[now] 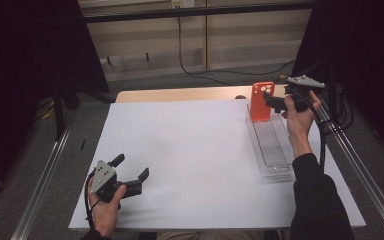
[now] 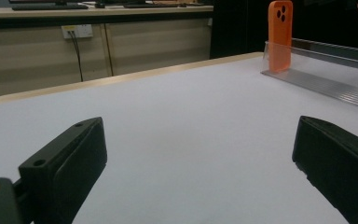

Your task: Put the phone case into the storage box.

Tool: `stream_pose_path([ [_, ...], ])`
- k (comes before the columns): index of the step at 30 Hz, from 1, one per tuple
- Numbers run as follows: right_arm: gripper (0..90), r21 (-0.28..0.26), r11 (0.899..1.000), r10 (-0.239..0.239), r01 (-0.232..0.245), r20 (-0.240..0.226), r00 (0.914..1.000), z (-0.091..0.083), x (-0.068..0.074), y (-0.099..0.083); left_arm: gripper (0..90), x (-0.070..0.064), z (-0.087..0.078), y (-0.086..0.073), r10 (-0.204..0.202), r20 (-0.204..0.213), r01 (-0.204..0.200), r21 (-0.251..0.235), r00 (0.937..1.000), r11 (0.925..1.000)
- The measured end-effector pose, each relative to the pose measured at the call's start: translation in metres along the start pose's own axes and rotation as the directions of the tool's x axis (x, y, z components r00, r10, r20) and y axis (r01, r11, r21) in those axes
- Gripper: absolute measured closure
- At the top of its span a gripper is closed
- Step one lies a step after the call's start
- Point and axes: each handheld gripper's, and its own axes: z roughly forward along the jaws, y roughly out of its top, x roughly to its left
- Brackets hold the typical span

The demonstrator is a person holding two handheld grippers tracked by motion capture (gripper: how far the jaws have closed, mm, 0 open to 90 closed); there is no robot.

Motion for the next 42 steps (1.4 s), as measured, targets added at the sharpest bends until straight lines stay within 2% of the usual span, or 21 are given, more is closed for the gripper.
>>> stream_pose_path([
  [6,4.5,-0.059,0.998,-0.010,0.010,0.006,0.9999,-0.005,0.003,-0.005,3.0,0.002,-0.001,0.001,-0.011,-0.008,0.010,-0.007,0.9999,0.9999],
  [8,4.8,-0.074,0.997,-0.005,0.006,0.013,0.9999,-0.007,0.004,-0.007,3.5,0.002,-0.002,0.001,-0.024,-0.026,0.023,-0.016,0.9994,0.9996],
  [10,6.0,-0.096,0.995,-0.013,0.016,0.031,0.9994,-0.010,0.005,-0.010,3.9,0.001,-0.004,0.001,-0.019,-0.022,0.018,-0.019,0.9996,0.9997],
  [13,7.1,-0.125,0.992,-0.012,0.016,0.034,0.9994,-0.014,0.006,-0.014,3.9,0.002,-0.004,0.001,-0.016,-0.026,0.015,-0.022,0.9995,0.9996],
  [21,5.6,-0.168,0.985,-0.038,0.035,-0.012,0.9992,-0.027,0.010,-0.022,3.9,0.002,-0.004,0.001,-0.018,-0.020,0.018,-0.023,0.9996,0.9996],
  [24,5.7,-0.175,0.984,-0.042,0.036,-0.029,0.9987,-0.031,0.012,-0.022,3.9,0.001,-0.002,0.000,-0.032,-0.014,0.032,-0.018,0.9994,0.9993],
  [27,5.5,-0.183,0.983,-0.042,0.032,-0.053,0.9977,-0.035,0.016,-0.025,3.9,0.001,-0.004,0.001,-0.013,-0.016,0.013,-0.018,0.9998,0.9998],
  [30,5.4,-0.181,0.983,-0.048,0.035,-0.063,0.9969,-0.038,0.018,-0.029,3.9,0.001,-0.002,0.000,-0.039,-0.018,0.038,-0.021,0.9991,0.9990],
  [33,5.2,-0.181,0.982,-0.058,0.045,-0.066,0.9962,-0.041,0.020,-0.034,3.9,0.001,-0.002,-0.001,-0.028,-0.015,0.028,-0.006,0.9995,0.9996],
  [34,5.3,-0.178,0.982,-0.071,0.060,-0.057,0.9959,-0.042,0.021,-0.035,3.9,0.000,-0.002,0.000,-0.044,-0.003,0.044,-0.009,0.9990,0.9990],
  [35,5.3,-0.181,0.982,-0.064,0.050,-0.071,0.9954,-0.042,0.022,-0.037,3.8,0.000,-0.002,0.000,-0.064,-0.002,0.064,-0.017,0.9979,0.9978],
  [36,5.3,-0.183,0.982,-0.058,0.043,-0.079,0.9952,-0.043,0.022,-0.038,3.8,-0.001,-0.002,0.000,-0.067,-0.001,0.067,-0.019,0.9977,0.9976],
  [38,5.1,-0.197,0.979,-0.069,0.052,-0.079,0.9945,-0.047,0.025,-0.039,3.8,-0.002,-0.002,0.000,-0.034,0.004,0.034,-0.001,0.9994,0.9994],
  [39,4.6,-0.196,0.979,-0.064,0.046,-0.087,0.9941,-0.049,0.027,-0.040,3.8,-0.003,-0.002,0.000,-0.039,0.005,0.039,-0.005,0.9992,0.9992],
  [41,4.6,-0.201,0.979,-0.066,0.043,-0.105,0.9923,-0.052,0.031,-0.042,3.8,-0.004,0.000,-0.001,-0.077,0.016,0.077,-0.006,0.9969,0.9970],
  [42,4.6,-0.200,0.979,-0.071,0.047,-0.113,0.9911,-0.054,0.033,-0.043,3.8,-0.004,0.000,-0.002,-0.059,0.017,0.059,0.009,0.9981,0.9982],
])
